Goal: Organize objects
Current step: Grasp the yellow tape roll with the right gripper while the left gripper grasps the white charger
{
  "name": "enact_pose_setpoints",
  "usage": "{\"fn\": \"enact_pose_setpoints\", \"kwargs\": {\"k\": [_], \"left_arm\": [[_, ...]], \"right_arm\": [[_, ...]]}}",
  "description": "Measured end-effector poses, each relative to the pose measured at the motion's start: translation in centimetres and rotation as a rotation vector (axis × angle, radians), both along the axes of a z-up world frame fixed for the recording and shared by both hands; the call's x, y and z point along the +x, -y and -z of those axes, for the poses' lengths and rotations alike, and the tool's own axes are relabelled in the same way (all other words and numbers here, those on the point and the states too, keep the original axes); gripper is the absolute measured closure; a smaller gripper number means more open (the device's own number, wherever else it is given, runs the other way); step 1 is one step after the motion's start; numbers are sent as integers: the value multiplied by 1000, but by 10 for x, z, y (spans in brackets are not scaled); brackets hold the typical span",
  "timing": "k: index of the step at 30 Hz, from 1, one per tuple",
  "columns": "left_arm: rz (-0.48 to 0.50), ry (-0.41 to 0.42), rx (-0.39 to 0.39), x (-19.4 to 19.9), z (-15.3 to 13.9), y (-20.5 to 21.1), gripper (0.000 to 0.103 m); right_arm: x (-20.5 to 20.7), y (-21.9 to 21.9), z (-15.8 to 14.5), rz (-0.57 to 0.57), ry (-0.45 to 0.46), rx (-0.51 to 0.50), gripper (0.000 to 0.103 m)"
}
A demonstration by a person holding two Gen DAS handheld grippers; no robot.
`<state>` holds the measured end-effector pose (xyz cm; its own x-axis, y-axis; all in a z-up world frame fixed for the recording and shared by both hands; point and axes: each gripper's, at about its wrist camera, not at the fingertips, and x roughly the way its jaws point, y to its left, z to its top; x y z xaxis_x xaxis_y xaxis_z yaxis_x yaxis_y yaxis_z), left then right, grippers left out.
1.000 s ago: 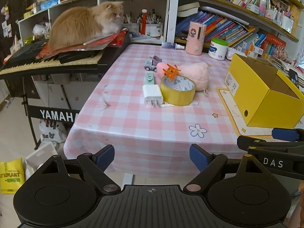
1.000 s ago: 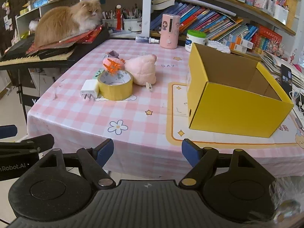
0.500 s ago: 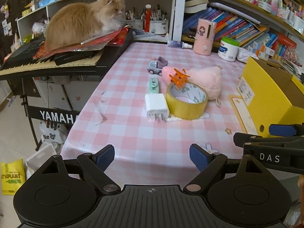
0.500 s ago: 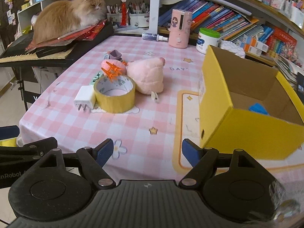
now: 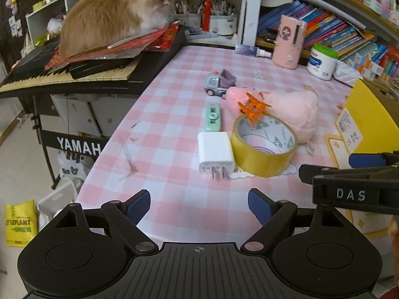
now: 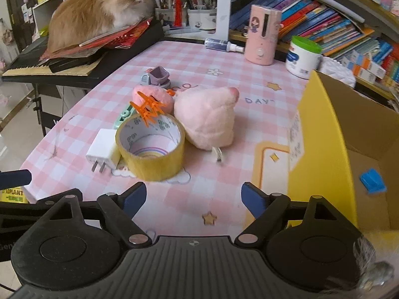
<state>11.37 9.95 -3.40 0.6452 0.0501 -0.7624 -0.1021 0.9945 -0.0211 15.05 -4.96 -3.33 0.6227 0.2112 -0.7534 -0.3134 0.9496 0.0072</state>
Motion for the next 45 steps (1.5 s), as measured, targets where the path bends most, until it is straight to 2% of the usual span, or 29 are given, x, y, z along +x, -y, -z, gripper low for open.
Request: {"fn": "enact_pose_setpoints", "kwargs": {"k": [8,14,17,22,24,26,29,31,34,39,45], "left_arm": [[-46,-36,14,18,5,-8,16],[-27,-74,22,29,8,-10,16],[-14,-84,32,33,10,-7,16],[-2,-95,40,42,13,-3,16],[-1,-100,36,46,14,-2,16],[3,-101,31,51,15,-1,16],[15,-88,26,58,16,3,16],[24,-77,20,64,17,5,22],[23,-79,0,74,21,6,37],[20,-103,-39,89,30,5,54],[36,-98,-48,90,33,4,61]], "right_arm": [[32,-16,6,-77,-37,46,17],[59,-31,13,-105,-90,78,9],[71,-42,19,-135,-119,65,5],[84,-61,28,-219,-103,15,5],[90,-63,29,-228,-86,18,8],[98,-63,29,-259,-93,30,19],[104,-58,22,-261,-103,50,20],[106,-47,15,-246,-107,90,20],[104,-32,5,-211,-107,136,20],[95,-19,-4,-183,-83,147,20],[84,-14,-2,-176,-89,131,20]]}}
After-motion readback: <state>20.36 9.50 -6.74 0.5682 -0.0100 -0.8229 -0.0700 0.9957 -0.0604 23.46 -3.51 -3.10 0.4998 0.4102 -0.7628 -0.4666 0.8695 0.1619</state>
